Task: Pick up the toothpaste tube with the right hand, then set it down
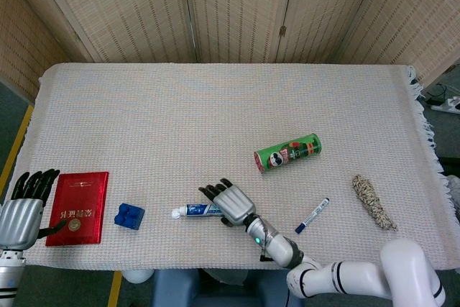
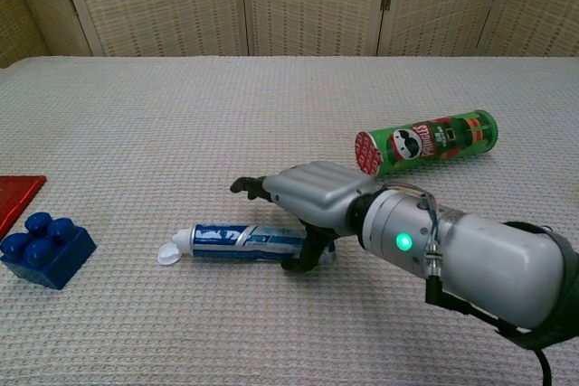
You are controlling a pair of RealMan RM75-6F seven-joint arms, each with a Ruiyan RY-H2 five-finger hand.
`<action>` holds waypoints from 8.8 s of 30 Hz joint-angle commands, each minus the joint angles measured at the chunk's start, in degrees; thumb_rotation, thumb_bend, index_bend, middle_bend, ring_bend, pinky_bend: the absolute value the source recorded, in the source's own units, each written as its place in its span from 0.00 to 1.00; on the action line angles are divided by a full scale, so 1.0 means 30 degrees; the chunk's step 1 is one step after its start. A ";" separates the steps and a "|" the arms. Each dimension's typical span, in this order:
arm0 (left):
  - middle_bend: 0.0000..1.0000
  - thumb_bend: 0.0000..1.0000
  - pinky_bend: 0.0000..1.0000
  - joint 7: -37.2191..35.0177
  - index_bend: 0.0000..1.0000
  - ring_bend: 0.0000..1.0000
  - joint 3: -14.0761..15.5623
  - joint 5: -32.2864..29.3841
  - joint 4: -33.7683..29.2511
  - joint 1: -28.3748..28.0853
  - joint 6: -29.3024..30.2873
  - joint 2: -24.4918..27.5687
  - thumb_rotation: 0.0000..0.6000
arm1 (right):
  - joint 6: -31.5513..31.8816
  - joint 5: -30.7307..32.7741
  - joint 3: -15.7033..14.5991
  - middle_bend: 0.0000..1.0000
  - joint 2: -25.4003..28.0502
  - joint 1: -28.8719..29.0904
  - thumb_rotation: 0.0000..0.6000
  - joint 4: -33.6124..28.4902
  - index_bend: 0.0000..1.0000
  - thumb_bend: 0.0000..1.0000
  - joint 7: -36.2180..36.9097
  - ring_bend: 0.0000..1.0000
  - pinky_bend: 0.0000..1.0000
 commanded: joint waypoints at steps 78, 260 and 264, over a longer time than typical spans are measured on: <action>0.13 0.18 0.00 -0.2231 0.03 0.11 -0.1377 0.2809 0.0715 -0.3830 -0.1636 -0.0888 1.00 | 0.2176 -0.6437 0.0527 0.58 0.4864 -0.0890 1.00 -0.1739 0.69 0.70 1.7680 0.67 0.63; 0.07 0.26 0.00 -0.3745 0.04 0.06 -0.0550 -0.2770 0.0173 -0.4232 -0.2654 0.0368 0.83 | 0.9581 -0.5452 -0.2630 0.25 1.2956 -0.5654 1.00 -0.7291 0.19 0.76 0.7395 0.31 0.25; 0.07 0.26 0.00 -0.3740 0.05 0.07 -0.0426 -0.2982 0.0413 -0.3592 -0.2243 0.0520 1.00 | 1.1310 -0.6641 -0.3658 0.24 1.4096 -0.7481 1.00 -0.7111 0.19 0.76 0.8196 0.30 0.25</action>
